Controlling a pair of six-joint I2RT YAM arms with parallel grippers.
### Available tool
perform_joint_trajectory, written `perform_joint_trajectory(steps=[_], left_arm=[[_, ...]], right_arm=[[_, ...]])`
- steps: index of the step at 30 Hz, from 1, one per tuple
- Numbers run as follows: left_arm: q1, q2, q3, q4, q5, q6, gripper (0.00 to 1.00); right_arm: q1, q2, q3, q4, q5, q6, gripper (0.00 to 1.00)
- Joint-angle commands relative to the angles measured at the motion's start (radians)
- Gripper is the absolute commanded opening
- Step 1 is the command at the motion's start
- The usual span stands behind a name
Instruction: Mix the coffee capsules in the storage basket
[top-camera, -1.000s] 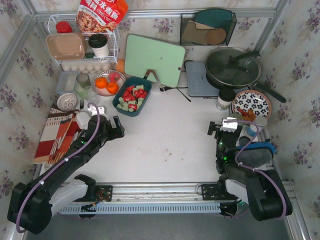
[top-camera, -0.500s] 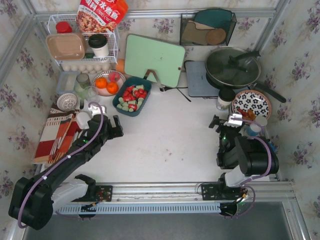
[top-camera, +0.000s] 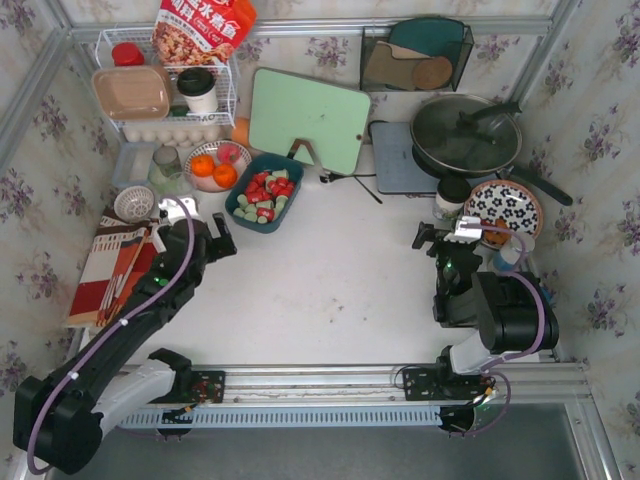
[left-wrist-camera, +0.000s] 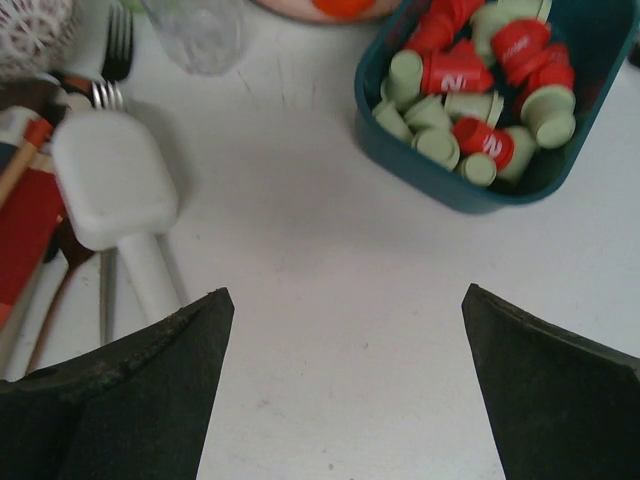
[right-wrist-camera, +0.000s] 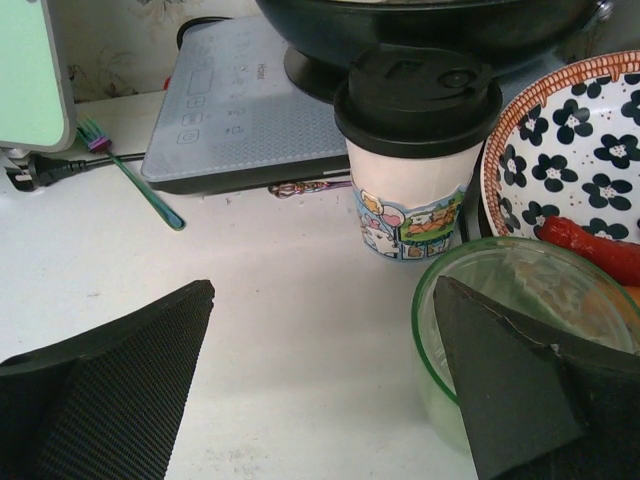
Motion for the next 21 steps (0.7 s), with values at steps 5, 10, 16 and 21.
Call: perform_joint_trajectory(steps=[5, 10, 16, 21], left_arm=[[0.0, -0.036, 0.031, 0.018, -0.206, 0.099, 0.99], [0.005, 0.086, -0.064, 0.294, -0.44, 0.377, 0.99], [0.142, 0.268, -0.162, 0.509, -0.253, 0.314, 1.0], [0.19, 0.37, -0.251, 0.805, -0.111, 0.431, 1.0]], right_arm=[[0.003, 0.001, 0.025, -0.035, -0.036, -0.013, 1.0], [0.003, 0.007, 0.062, -0.105, -0.135, -0.056, 1.0], [0.004, 0.008, 0.062, -0.104, -0.136, -0.057, 1.0], [0.004, 0.007, 0.062, -0.105, -0.135, -0.057, 1.0]])
